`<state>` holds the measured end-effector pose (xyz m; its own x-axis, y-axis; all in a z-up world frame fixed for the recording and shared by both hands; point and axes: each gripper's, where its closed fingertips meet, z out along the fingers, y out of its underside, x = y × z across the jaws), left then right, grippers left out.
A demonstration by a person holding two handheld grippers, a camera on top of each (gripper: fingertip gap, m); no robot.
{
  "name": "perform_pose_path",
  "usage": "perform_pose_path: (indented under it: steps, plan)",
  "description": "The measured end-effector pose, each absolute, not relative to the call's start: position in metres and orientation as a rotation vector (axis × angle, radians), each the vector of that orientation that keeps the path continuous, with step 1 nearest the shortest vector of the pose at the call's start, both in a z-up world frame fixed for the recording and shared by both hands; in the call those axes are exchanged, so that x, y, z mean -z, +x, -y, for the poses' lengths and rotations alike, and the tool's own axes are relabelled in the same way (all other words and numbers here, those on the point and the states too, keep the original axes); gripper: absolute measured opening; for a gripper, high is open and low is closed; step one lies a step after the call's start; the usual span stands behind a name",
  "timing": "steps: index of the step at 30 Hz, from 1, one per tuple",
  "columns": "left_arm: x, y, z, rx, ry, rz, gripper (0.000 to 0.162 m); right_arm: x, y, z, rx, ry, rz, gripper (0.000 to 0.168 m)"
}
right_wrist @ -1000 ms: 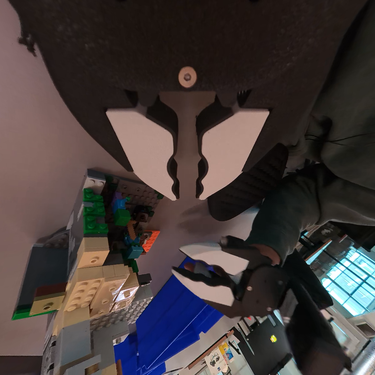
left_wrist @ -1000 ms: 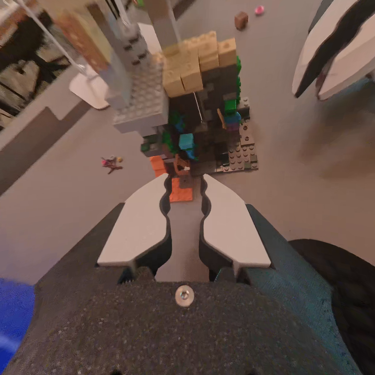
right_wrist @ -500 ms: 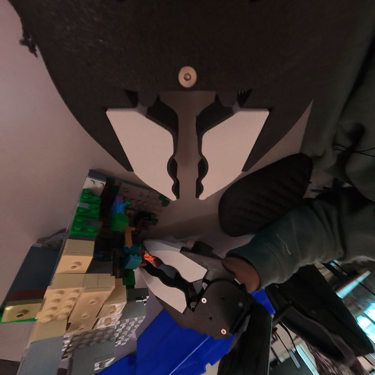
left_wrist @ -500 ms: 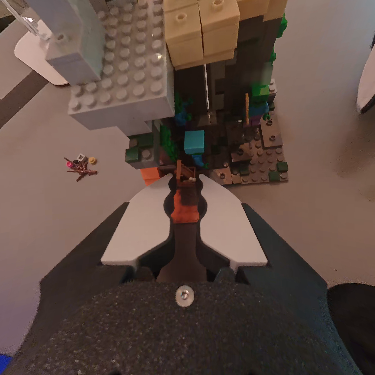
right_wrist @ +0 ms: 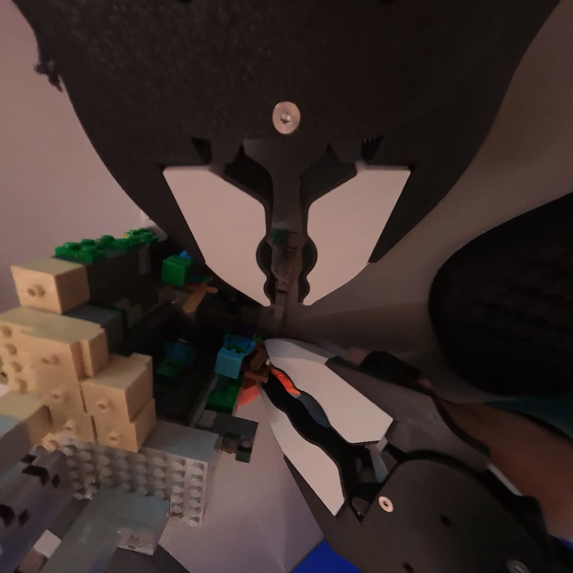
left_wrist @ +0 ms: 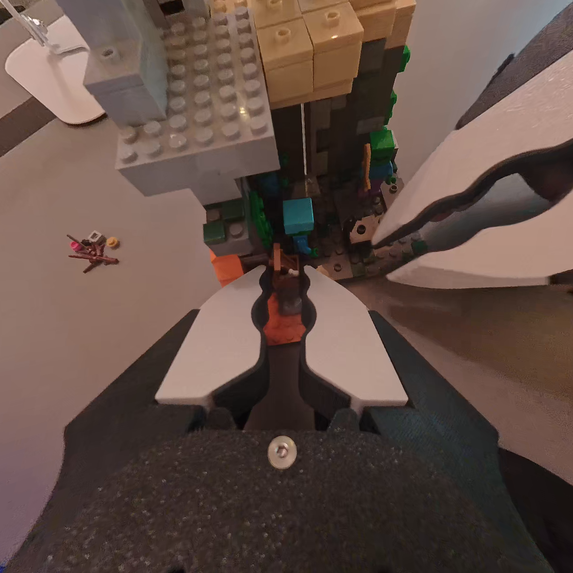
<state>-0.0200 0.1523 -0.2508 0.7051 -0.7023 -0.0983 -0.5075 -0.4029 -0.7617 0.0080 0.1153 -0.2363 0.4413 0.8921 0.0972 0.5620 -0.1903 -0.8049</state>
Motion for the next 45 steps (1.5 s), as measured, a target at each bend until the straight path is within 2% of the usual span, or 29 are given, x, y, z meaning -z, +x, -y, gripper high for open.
perform_pose_path:
  steps: [6,11,13,14,18,31,35,42,45]
  plan:
    - [0.249,-0.016,-0.148,0.294,-2.077,-0.933,0.017,0.245,0.009,-0.134,-0.240,-1.940,1.297,0.007]
    - [0.248,-0.014,-0.147,0.269,-2.059,-0.949,0.016,0.249,0.004,-0.136,-0.183,-1.986,1.377,0.011]
    - [0.248,-0.015,-0.147,0.275,-2.058,-0.946,0.016,0.248,0.001,-0.135,-0.208,-2.007,1.398,0.013]
    - [0.247,-0.015,-0.147,0.284,-2.056,-0.938,0.016,0.249,-0.002,-0.133,-0.245,-2.024,1.408,0.020]
    - [0.247,-0.016,-0.148,0.263,-2.039,-0.944,0.017,0.253,-0.002,-0.130,-0.225,-2.056,1.460,0.022]
    - [0.250,-0.018,-0.147,0.300,-2.046,-0.929,0.016,0.264,-0.005,-0.129,-0.248,-2.163,1.484,0.017]
    - [0.216,-0.025,-0.149,0.337,-1.938,-0.845,0.016,0.264,-0.004,-0.131,-0.229,-2.169,1.465,0.017]
    - [0.218,-0.032,-0.140,0.404,-1.961,-0.857,0.016,0.262,-0.004,-0.130,-0.260,-2.135,1.422,0.017]
    - [0.217,-0.026,-0.136,0.433,-1.943,-0.876,0.016,0.245,-0.002,-0.122,-0.371,-2.111,1.398,0.020]
